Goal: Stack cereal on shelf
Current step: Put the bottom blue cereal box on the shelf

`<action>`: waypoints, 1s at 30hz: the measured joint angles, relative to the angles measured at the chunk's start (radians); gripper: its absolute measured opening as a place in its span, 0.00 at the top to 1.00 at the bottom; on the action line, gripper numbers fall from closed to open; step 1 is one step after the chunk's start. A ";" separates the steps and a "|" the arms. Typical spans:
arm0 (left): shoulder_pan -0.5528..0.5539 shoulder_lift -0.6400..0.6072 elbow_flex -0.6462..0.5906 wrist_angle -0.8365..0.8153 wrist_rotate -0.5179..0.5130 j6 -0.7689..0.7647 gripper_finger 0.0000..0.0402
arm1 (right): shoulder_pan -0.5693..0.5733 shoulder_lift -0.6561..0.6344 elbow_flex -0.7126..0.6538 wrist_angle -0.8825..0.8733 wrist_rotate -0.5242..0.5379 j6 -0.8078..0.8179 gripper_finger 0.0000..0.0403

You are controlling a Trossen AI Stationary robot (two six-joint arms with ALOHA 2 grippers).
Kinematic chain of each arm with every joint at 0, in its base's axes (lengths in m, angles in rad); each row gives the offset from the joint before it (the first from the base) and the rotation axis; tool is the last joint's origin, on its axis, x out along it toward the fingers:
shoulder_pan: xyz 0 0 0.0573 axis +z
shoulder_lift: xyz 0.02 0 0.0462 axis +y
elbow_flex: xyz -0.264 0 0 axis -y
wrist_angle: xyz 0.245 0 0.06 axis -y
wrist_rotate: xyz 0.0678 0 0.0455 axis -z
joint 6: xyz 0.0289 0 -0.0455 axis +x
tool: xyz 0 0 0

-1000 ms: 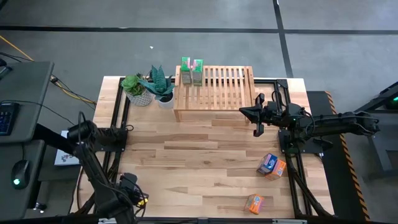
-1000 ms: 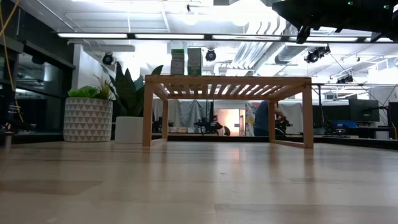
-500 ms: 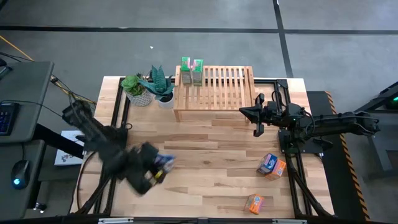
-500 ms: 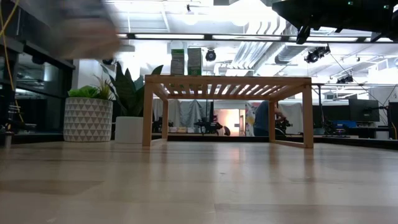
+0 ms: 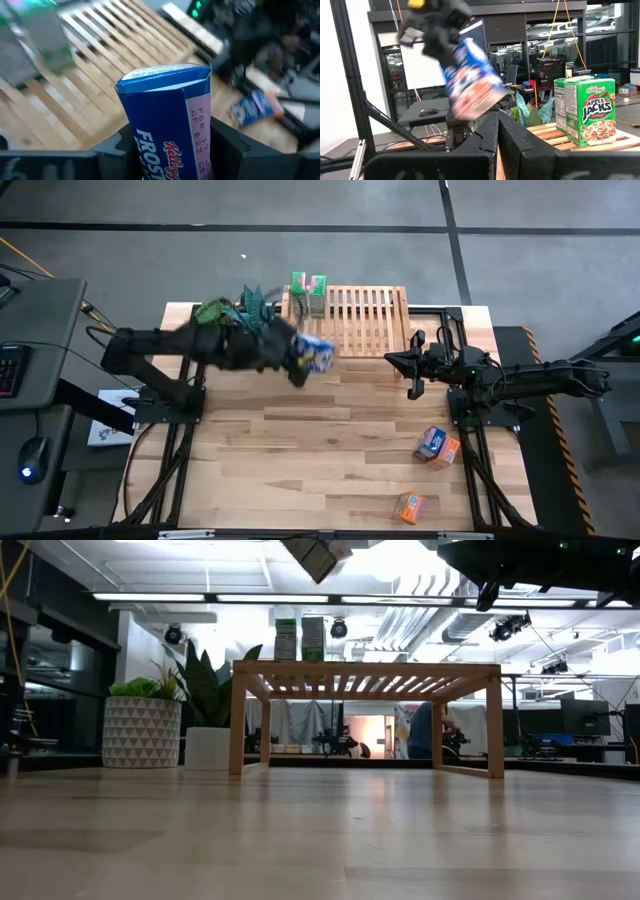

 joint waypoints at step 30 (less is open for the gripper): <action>0.306 0.403 0.571 -0.684 0.108 -0.090 0.62 | 0.000 0.000 0.000 -0.023 0.000 0.026 1.00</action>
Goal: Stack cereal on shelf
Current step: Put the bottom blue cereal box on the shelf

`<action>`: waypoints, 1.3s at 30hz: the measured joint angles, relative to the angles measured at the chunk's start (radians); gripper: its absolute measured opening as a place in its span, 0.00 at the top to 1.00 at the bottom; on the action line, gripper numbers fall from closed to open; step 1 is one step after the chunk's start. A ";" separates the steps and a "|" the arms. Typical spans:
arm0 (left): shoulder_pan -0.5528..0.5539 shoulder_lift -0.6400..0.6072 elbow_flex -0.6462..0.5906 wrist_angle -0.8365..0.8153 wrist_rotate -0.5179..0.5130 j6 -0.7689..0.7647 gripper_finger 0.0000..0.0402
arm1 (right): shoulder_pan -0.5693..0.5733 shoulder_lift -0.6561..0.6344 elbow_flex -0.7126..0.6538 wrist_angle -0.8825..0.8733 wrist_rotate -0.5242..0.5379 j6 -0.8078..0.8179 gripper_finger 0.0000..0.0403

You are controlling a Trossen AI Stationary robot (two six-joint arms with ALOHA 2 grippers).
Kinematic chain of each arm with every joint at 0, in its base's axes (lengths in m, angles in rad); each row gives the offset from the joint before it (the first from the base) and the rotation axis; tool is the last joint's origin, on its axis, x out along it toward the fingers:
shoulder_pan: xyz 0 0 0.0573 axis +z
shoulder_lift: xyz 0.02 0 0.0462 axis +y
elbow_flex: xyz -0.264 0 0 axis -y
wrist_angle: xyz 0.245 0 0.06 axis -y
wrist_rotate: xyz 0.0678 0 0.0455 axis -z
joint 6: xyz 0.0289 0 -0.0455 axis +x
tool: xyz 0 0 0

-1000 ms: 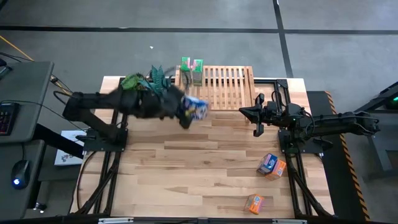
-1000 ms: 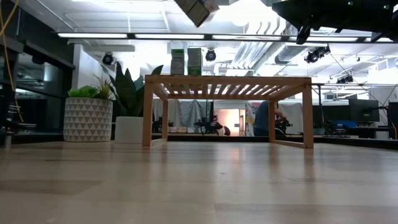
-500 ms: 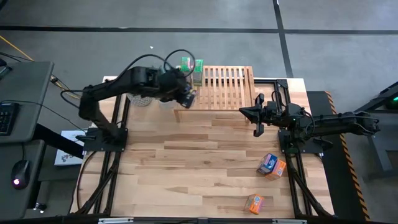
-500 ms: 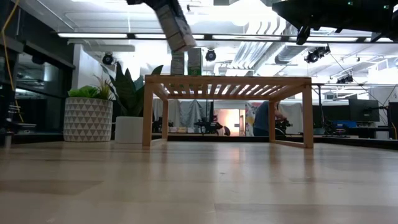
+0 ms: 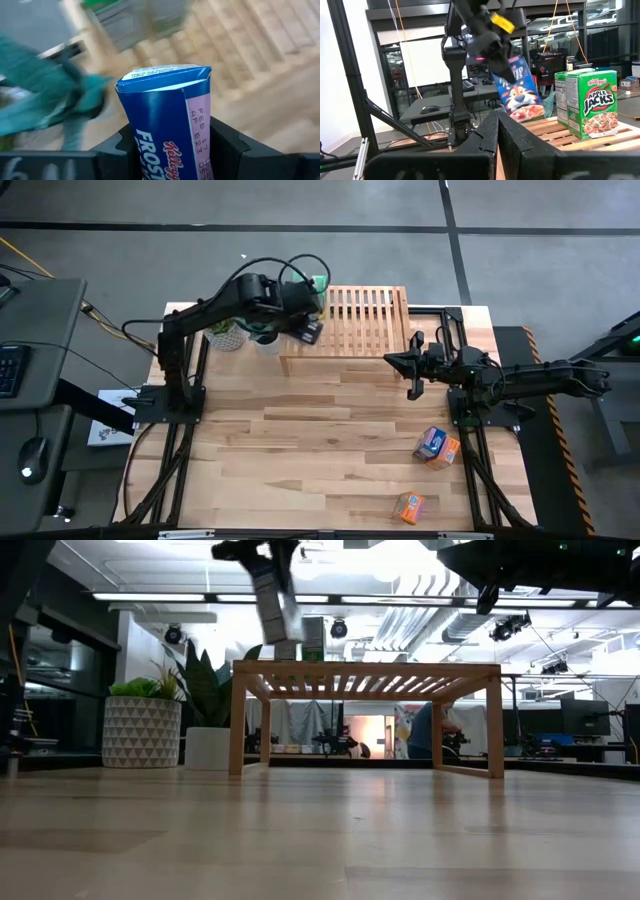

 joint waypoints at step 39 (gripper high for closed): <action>0.034 0.009 -0.155 0.032 -0.031 -0.025 0.62 | 0.000 0.000 0.000 -0.008 -0.005 0.028 1.00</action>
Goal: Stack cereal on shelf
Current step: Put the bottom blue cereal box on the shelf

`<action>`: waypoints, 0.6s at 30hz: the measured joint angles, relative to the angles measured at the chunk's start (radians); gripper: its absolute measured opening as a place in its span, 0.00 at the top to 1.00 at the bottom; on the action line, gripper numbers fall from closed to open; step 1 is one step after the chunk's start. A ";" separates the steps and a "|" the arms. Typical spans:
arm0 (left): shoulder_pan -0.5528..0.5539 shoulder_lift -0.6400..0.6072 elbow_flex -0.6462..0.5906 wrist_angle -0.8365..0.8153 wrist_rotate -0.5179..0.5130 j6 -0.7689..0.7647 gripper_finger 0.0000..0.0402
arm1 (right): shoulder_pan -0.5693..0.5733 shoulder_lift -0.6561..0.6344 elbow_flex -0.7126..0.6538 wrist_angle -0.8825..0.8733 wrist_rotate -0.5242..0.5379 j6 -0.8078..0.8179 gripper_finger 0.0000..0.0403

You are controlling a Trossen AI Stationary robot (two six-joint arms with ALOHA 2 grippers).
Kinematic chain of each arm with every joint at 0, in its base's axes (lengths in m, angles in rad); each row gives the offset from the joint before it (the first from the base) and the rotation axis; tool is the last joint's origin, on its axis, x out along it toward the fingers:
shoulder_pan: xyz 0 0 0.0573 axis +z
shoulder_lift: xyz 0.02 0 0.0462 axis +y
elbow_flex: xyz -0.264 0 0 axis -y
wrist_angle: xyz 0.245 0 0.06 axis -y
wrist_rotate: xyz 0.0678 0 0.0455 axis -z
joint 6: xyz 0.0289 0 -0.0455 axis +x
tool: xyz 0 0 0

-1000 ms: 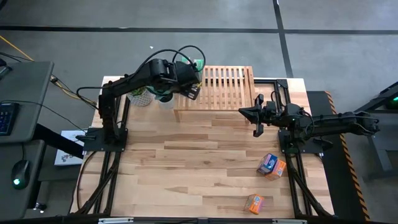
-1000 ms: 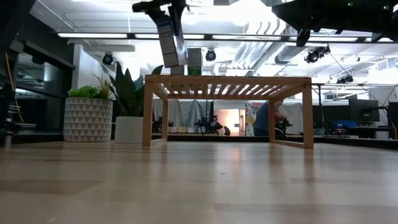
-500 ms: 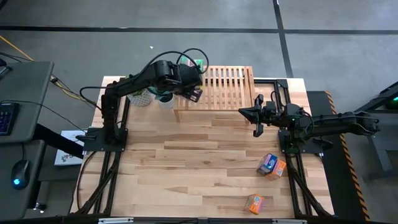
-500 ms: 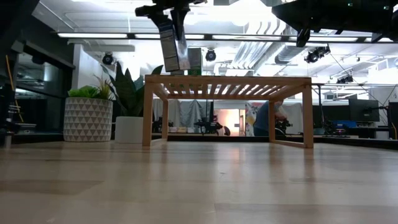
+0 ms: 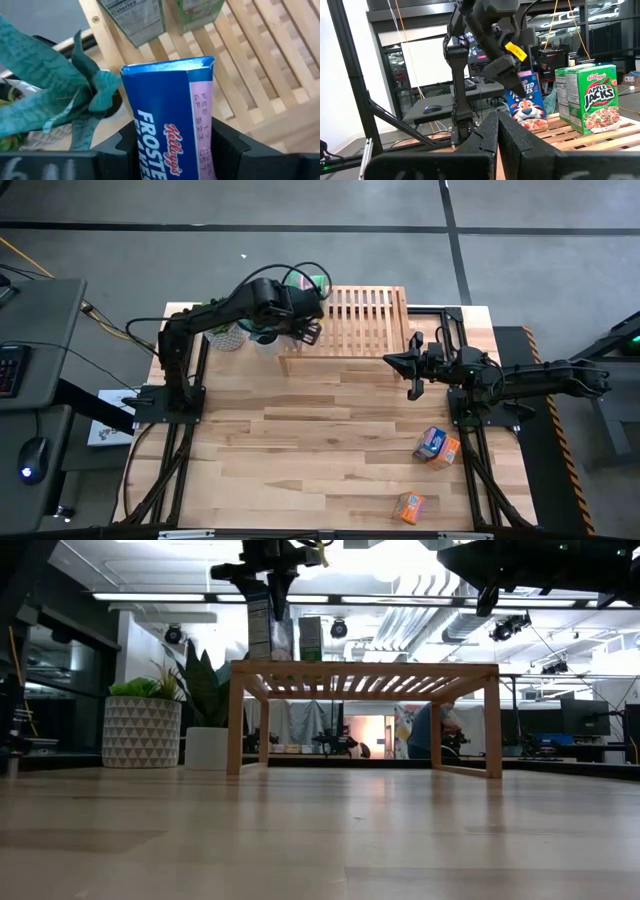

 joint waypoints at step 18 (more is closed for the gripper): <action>0.003 0.003 -0.003 0.012 -0.010 0.101 0.59 | 0.000 0.000 0.000 0.000 -0.001 -0.001 1.00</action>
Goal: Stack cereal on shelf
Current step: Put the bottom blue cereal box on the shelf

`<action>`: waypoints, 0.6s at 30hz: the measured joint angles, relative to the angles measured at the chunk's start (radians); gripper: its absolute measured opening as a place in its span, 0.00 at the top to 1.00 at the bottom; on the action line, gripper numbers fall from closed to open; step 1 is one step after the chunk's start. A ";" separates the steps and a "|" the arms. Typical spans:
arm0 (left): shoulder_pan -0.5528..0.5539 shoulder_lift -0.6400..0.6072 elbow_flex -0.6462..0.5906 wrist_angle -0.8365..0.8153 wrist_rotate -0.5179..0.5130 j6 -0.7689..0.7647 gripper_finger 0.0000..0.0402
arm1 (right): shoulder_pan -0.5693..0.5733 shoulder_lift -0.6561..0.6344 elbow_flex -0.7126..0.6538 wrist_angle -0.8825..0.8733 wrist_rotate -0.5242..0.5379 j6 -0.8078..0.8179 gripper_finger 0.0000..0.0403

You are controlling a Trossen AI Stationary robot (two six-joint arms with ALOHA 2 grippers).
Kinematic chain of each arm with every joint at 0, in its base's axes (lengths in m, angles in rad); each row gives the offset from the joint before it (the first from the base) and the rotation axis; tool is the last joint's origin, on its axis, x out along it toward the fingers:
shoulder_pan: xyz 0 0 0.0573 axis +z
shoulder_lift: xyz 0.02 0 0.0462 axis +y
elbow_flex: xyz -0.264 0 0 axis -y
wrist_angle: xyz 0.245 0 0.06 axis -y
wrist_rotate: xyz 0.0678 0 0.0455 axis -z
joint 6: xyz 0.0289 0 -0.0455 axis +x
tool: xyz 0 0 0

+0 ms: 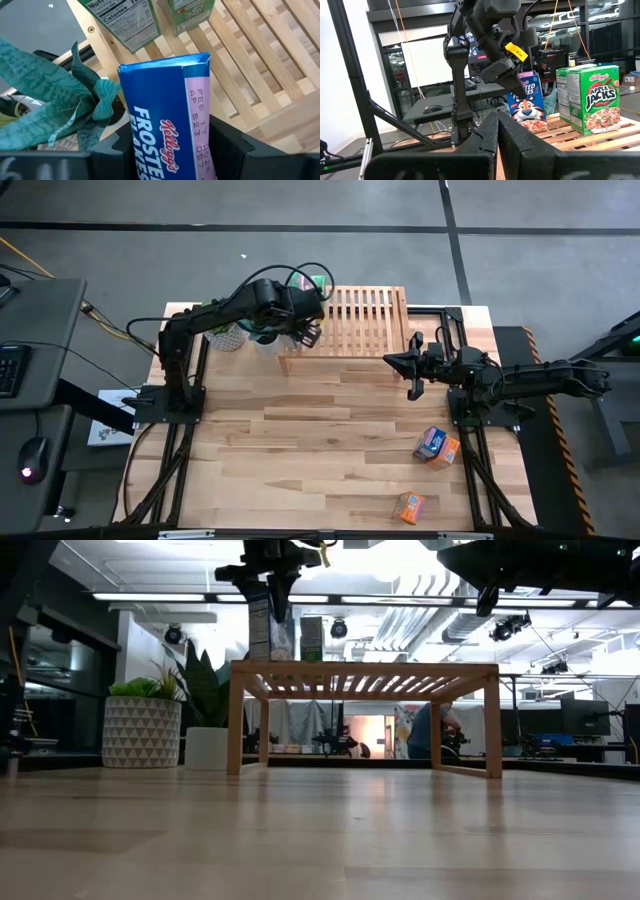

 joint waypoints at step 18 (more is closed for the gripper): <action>0.000 0.002 -0.002 0.029 0.015 0.079 0.38 | 0.000 0.000 0.000 0.000 0.000 0.000 1.00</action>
